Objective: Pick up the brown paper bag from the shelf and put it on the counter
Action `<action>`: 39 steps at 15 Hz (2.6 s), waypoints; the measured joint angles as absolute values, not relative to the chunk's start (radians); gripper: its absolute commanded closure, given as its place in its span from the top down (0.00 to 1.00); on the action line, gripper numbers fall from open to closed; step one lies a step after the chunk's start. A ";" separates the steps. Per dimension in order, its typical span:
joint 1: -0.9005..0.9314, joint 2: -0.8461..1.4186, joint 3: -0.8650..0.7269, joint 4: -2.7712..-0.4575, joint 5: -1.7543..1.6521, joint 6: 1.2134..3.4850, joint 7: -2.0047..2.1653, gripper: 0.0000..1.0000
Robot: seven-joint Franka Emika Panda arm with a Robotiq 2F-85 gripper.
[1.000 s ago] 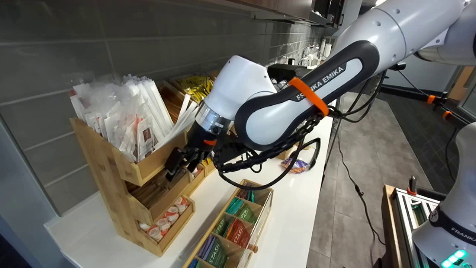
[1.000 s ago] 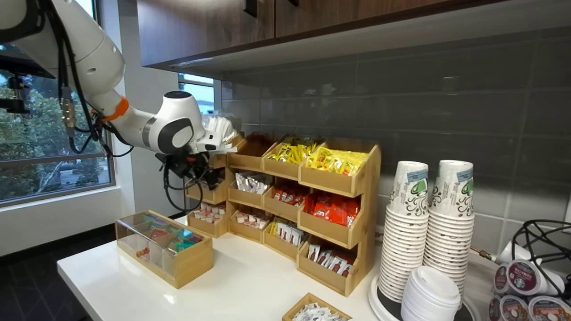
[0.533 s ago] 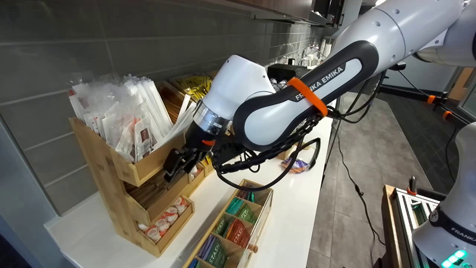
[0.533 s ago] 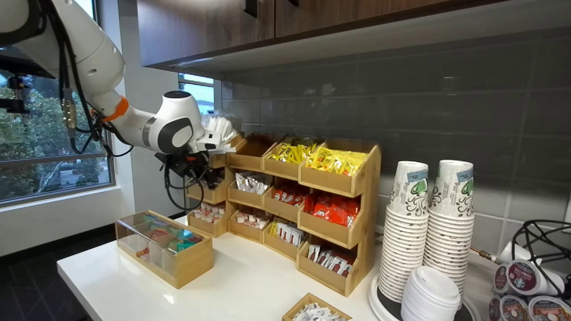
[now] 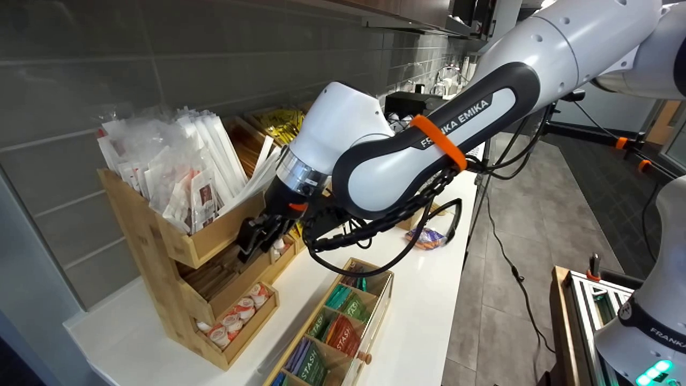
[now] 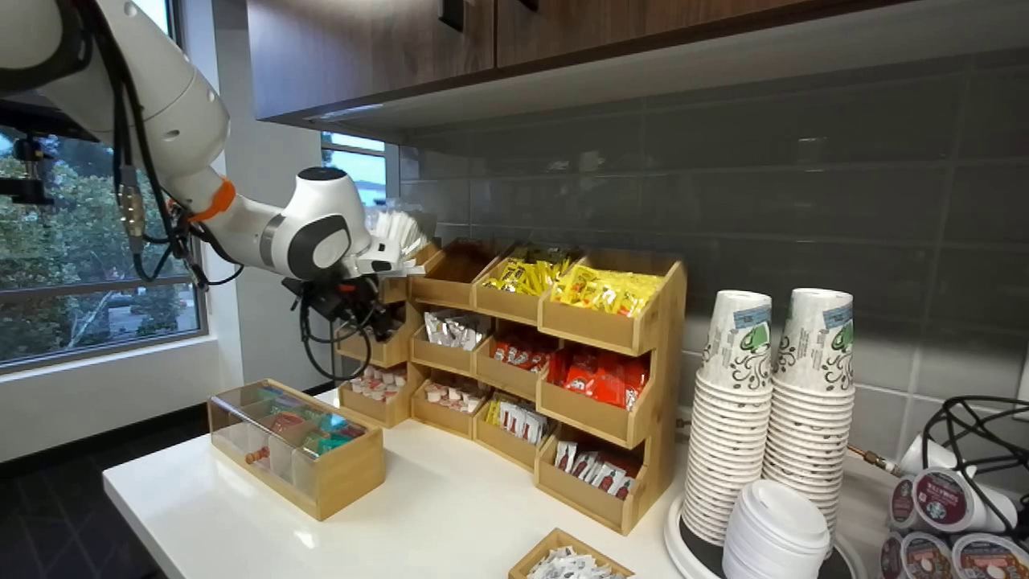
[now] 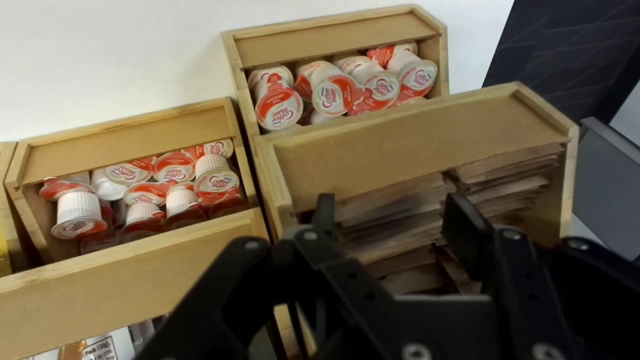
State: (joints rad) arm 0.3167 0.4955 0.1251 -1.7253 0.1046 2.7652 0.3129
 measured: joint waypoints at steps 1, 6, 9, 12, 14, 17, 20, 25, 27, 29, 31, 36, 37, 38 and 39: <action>0.317 0.496 0.124 -1.725 0.105 2.765 0.313 0.57; 0.317 0.500 0.118 -1.718 0.105 2.765 0.313 0.57; 0.317 0.507 0.114 -1.707 0.105 2.765 0.322 0.57; 0.317 0.515 0.109 -1.698 0.106 2.766 0.342 0.56; 0.317 0.520 0.108 -1.691 0.107 2.770 0.359 0.58; 0.318 0.530 0.108 -1.682 0.115 2.784 0.386 0.57; 0.318 0.537 0.108 -1.677 0.121 2.805 0.404 0.56; 0.318 0.542 0.108 -1.675 0.122 2.806 0.409 0.57; 0.318 0.541 0.109 -1.675 0.122 2.806 0.406 0.56; 0.318 0.540 0.111 -1.674 0.122 2.806 0.398 0.57; 0.319 0.539 0.113 -1.674 0.121 2.813 0.379 0.58; 0.321 0.539 0.121 -1.674 0.110 2.854 0.301 0.61; 0.321 0.540 0.121 -1.674 0.106 2.858 0.286 0.61; 0.321 0.541 0.121 -1.674 0.102 2.861 0.272 0.61; 0.321 0.541 0.121 -1.674 0.098 2.863 0.260 0.60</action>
